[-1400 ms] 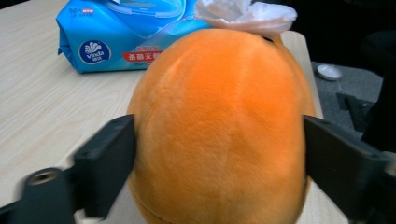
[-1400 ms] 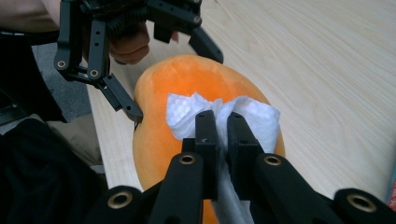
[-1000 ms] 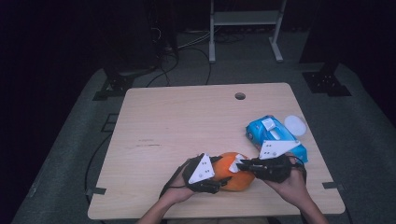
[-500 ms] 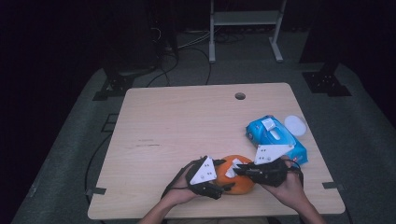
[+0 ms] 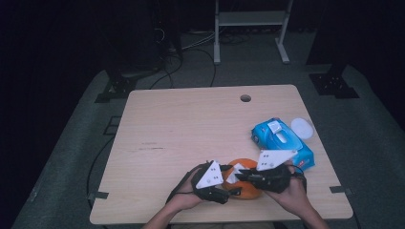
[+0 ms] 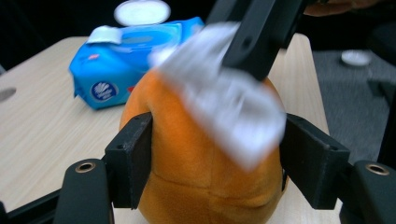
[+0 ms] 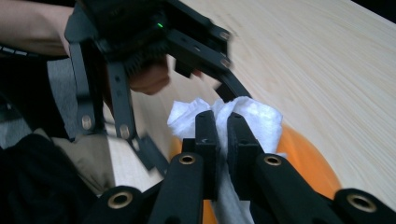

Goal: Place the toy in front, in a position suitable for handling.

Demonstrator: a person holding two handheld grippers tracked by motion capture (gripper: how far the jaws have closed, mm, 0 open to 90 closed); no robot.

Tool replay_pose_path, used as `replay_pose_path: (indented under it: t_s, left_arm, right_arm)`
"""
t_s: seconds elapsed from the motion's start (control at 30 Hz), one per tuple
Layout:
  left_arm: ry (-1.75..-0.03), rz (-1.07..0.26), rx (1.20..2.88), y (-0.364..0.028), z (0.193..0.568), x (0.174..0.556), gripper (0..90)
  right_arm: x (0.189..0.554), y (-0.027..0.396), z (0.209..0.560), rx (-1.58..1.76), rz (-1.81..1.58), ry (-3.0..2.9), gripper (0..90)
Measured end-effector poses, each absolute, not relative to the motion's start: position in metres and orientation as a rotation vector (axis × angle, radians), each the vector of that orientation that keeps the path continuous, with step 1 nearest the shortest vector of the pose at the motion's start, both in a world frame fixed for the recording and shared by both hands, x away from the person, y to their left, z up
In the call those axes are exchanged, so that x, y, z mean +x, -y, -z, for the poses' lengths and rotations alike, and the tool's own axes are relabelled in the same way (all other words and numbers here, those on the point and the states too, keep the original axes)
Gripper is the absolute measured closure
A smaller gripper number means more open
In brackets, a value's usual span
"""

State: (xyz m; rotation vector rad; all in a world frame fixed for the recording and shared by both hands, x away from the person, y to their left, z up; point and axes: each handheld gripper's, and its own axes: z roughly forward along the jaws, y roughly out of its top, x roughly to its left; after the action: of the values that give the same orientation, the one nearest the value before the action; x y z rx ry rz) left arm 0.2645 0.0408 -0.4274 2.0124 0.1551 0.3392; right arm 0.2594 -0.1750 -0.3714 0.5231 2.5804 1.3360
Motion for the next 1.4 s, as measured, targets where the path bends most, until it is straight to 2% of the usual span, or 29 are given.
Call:
replay_pose_path:
  t_s: [0.13, 0.47, 0.63, 0.77, 1.0, 1.2, 1.27, 1.33, 1.4]
  left_arm:
    - [-0.145, -0.346, 2.036, -0.042, 0.43, 0.265, 31.2]
    - [-0.173, -0.331, 2.034, -0.045, 0.433, 0.27, 31.1]
    - [-0.115, -0.373, 2.066, -0.04, 0.431, 0.263, 30.7]
    - [-0.124, -0.358, 2.065, -0.043, 0.433, 0.266, 31.3]
    - [-0.17, -0.32, 2.071, -0.055, 0.44, 0.273, 32.0]
    - [-0.204, -0.287, 2.029, -0.05, 0.435, 0.275, 18.1]
    - [-0.187, -0.303, 2.035, -0.048, 0.435, 0.273, 18.8]
    - [-0.174, -0.313, 2.049, -0.05, 0.435, 0.273, 26.6]
    - [-0.185, -0.307, 2.052, -0.052, 0.436, 0.275, 30.3]
  right_arm:
    - [0.256, 0.164, 0.371, 0.487, -1.274, -2.588, 84.3]
    - [0.266, 0.198, 0.369, 0.608, -1.262, -2.553, 84.3]
    - [0.262, 0.182, 0.373, 0.562, -1.313, -2.591, 84.3]
    - [0.261, 0.176, 0.373, 0.541, -1.297, -2.594, 84.3]
    - [0.274, 0.21, 0.376, 0.678, -1.32, -2.564, 84.3]
    - [0.271, 0.206, 0.377, 0.654, -1.317, -2.58, 84.3]
    - [0.268, 0.201, 0.377, 0.63, -1.326, -2.59, 84.2]
    - [0.267, 0.197, 0.377, 0.606, -1.307, -2.589, 84.2]
    - [0.268, 0.199, 0.376, 0.613, -1.316, -2.584, 84.3]
